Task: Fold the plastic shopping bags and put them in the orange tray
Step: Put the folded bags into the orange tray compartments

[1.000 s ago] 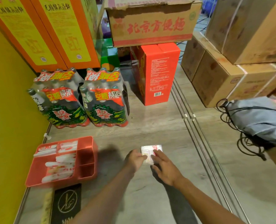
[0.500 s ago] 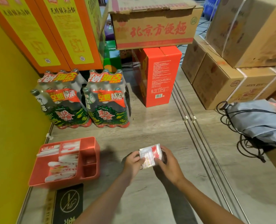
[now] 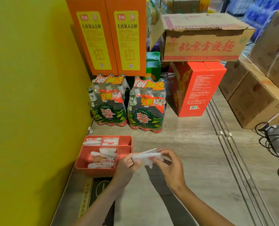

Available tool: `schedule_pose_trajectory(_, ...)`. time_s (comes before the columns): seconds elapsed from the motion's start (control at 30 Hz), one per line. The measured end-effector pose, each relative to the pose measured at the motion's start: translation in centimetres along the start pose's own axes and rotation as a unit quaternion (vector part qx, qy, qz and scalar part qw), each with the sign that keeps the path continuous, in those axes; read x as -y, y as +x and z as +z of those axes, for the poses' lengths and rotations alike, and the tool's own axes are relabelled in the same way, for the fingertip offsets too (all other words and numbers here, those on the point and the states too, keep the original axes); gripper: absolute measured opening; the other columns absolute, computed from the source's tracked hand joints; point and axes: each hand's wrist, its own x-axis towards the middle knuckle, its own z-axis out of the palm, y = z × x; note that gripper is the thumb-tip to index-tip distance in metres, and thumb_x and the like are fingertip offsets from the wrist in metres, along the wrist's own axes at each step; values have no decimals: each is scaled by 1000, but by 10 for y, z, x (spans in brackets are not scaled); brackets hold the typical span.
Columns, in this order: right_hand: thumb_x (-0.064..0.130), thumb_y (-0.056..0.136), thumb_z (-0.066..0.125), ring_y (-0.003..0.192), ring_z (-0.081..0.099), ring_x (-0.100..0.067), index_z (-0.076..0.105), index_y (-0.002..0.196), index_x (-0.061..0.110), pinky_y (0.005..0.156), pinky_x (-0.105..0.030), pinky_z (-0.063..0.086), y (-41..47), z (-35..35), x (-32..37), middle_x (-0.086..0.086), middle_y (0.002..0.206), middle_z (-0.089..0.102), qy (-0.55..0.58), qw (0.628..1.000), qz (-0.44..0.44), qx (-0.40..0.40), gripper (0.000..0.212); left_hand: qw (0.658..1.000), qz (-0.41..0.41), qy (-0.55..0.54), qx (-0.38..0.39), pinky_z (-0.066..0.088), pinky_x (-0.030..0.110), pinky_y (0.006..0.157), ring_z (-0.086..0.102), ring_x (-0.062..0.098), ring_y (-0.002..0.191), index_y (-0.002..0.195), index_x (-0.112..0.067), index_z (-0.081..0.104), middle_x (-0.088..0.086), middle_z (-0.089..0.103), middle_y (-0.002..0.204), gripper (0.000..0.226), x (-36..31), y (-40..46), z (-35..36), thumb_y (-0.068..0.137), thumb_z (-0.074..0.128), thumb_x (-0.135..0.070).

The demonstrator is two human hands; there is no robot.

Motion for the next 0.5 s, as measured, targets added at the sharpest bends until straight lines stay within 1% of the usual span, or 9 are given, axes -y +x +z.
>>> schedule_pose_trajectory(0.07,4,80,82,107,64,-12,66,95,17,84,-20,55,-2,20,9,10,108,66,-19,999,-41,23,25,999,27,36,-19,52,21,65,64,12,77,92,-31,63,-7,65,78,26,0,-8,-26,96,60,-5)
schedule_pose_trajectory(0.13,5,81,81,110,63,-12,66,96,20,86,-19,54,-5,39,17,10,111,65,-33,996,-66,39,26,998,33,43,-31,49,19,65,63,9,76,89,-31,62,-13,66,77,26,2,-16,-50,97,57,-6)
schedule_pose_trajectory(0.17,5,82,81,110,62,-11,66,97,21,87,-18,53,-7,49,21,11,112,65,-30,996,-73,47,26,998,35,45,-39,51,21,67,65,9,79,91,-30,63,-13,67,80,23,3,-20,-61,98,58,-10)
schedule_pose_trajectory(0.23,5,82,80,111,62,-11,65,95,20,86,-17,53,-10,69,28,12,111,64,-25,994,-83,65,25,997,35,38,-53,56,30,78,68,11,89,99,-30,67,-9,71,90,13,10,-26,-84,99,61,-18)
schedule_pose_trajectory(0.3,6,80,81,110,62,-11,65,94,20,87,-17,53,-13,88,32,11,111,64,-24,992,-93,88,25,997,32,27,-65,56,31,88,68,10,102,108,-34,69,-9,73,103,16,17,-34,-106,96,65,-23)
schedule_pose_trajectory(0.37,7,80,81,109,63,-10,65,93,22,88,-18,53,-15,106,34,13,109,65,-39,988,-90,115,26,997,16,10,-79,55,29,92,66,5,107,112,-34,69,-14,73,108,22,23,-40,-125,95,67,-20)
schedule_pose_trajectory(0.43,10,83,80,107,65,-8,63,96,26,86,-22,57,-16,123,37,15,107,68,-47,987,-55,146,26,996,7,8,-90,57,28,89,67,3,104,113,-30,68,-17,72,107,23,26,-43,-141,96,66,-15)
schedule_pose_trajectory(0.5,12,86,78,104,67,-4,61,108,30,83,-25,59,-14,138,43,18,107,68,-45,983,-28,177,33,995,-6,13,-101,60,29,84,69,2,97,111,-29,66,-15,73,103,22,28,-44,-157,96,64,-13)
